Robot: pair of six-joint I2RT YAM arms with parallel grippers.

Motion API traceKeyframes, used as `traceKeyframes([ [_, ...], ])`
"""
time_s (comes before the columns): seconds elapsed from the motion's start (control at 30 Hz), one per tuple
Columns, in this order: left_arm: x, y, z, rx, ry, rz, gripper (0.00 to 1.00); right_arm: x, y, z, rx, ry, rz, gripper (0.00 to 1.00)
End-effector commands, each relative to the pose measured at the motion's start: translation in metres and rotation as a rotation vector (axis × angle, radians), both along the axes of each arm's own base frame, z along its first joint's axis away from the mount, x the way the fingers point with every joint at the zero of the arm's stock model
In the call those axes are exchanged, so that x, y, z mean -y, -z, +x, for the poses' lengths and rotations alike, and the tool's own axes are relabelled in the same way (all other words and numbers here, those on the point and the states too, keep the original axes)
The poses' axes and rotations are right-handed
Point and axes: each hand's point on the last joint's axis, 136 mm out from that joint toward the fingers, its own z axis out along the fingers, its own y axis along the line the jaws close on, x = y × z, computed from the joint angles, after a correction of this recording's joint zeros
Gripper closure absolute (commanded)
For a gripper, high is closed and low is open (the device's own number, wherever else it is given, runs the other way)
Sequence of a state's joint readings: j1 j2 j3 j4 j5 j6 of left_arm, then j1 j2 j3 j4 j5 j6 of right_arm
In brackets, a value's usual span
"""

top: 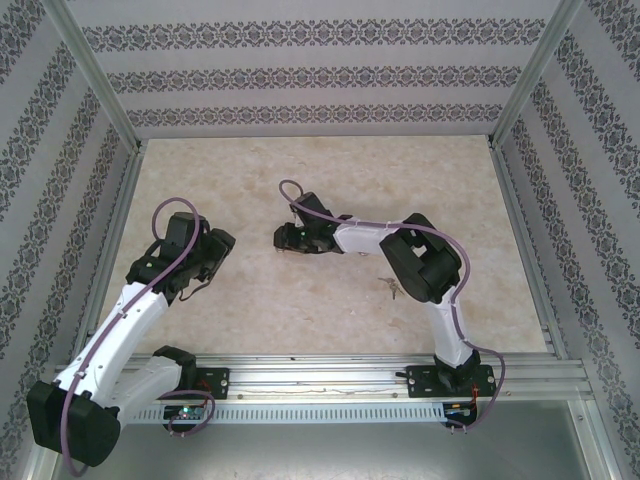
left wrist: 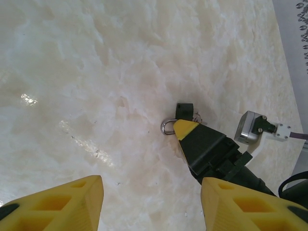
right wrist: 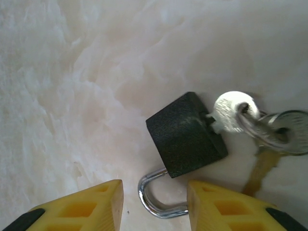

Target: Unlock with the key

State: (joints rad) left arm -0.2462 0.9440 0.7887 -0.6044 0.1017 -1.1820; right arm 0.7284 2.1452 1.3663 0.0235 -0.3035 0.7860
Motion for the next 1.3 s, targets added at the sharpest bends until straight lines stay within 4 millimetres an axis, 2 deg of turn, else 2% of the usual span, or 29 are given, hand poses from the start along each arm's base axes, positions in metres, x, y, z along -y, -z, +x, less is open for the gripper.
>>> traceKeyframes([
  [0.0,-0.002,0.005,-0.001,-0.008,-0.009,-0.013,0.45,-0.018,0.007,-0.013,-0.043,-0.043,0.016,0.6],
  [0.2,-0.001,0.003,0.0,-0.002,-0.01,-0.021,0.45,-0.049,0.0,-0.023,-0.051,-0.092,0.071,0.6],
  [0.33,0.0,0.001,0.001,0.0,-0.01,-0.024,0.45,-0.064,-0.003,-0.021,-0.053,-0.117,0.096,0.6],
  [0.43,-0.001,-0.001,0.001,0.003,-0.01,-0.023,0.45,-0.062,-0.011,-0.019,-0.032,-0.121,0.086,0.6],
  [0.53,-0.001,-0.003,0.002,0.008,-0.005,-0.018,0.45,-0.051,-0.025,-0.021,-0.001,-0.122,0.072,0.6],
  [0.67,0.001,-0.008,0.005,0.023,0.008,-0.013,0.45,-0.029,-0.046,-0.027,0.03,-0.105,0.076,0.6],
  [0.87,0.01,-0.019,0.014,0.064,0.072,-0.018,0.45,0.03,-0.081,-0.034,0.122,-0.045,0.071,0.6],
  [1.07,0.031,-0.023,0.029,0.132,0.156,-0.076,0.44,0.094,-0.108,-0.047,0.177,0.049,0.052,0.59],
  [1.27,0.069,-0.032,0.046,0.159,0.303,-0.089,0.44,0.151,-0.124,-0.057,0.221,0.133,-0.039,0.58],
])
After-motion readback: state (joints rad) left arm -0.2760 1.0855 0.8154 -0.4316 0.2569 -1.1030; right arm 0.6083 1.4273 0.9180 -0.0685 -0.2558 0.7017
